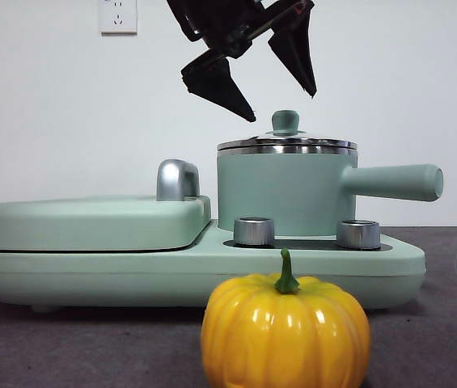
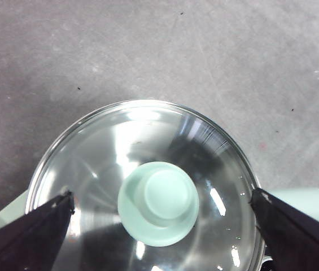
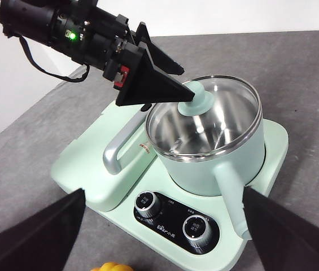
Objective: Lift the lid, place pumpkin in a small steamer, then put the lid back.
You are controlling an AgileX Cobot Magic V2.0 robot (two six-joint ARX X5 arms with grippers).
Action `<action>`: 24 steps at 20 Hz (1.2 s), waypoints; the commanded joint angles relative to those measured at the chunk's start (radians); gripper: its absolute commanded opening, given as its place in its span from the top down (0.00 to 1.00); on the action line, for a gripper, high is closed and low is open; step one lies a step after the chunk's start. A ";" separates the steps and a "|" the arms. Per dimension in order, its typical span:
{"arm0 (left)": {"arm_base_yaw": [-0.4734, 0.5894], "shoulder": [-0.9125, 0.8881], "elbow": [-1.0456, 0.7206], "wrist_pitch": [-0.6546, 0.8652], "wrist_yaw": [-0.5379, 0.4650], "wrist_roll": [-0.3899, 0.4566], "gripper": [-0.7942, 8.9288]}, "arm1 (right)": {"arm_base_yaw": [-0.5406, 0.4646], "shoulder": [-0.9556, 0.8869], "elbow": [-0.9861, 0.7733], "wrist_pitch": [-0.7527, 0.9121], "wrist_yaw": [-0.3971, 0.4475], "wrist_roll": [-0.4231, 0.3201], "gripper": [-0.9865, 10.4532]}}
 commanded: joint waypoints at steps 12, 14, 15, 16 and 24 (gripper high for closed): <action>-0.012 0.046 0.090 -0.062 -0.005 -0.016 0.45 | 0.002 0.003 0.018 0.010 -0.002 -0.003 0.53; -0.012 0.068 0.115 -0.075 -0.005 -0.016 0.45 | 0.002 0.003 0.018 0.010 -0.002 -0.002 0.53; -0.012 0.075 0.116 -0.075 -0.005 -0.016 0.45 | 0.002 0.003 0.018 0.010 -0.002 -0.002 0.53; -0.014 0.079 0.116 -0.077 -0.005 -0.015 0.45 | 0.002 0.003 0.018 0.010 -0.002 -0.002 0.53; -0.039 0.118 0.116 -0.075 -0.039 0.018 0.56 | 0.002 0.003 0.018 0.010 -0.002 -0.002 0.53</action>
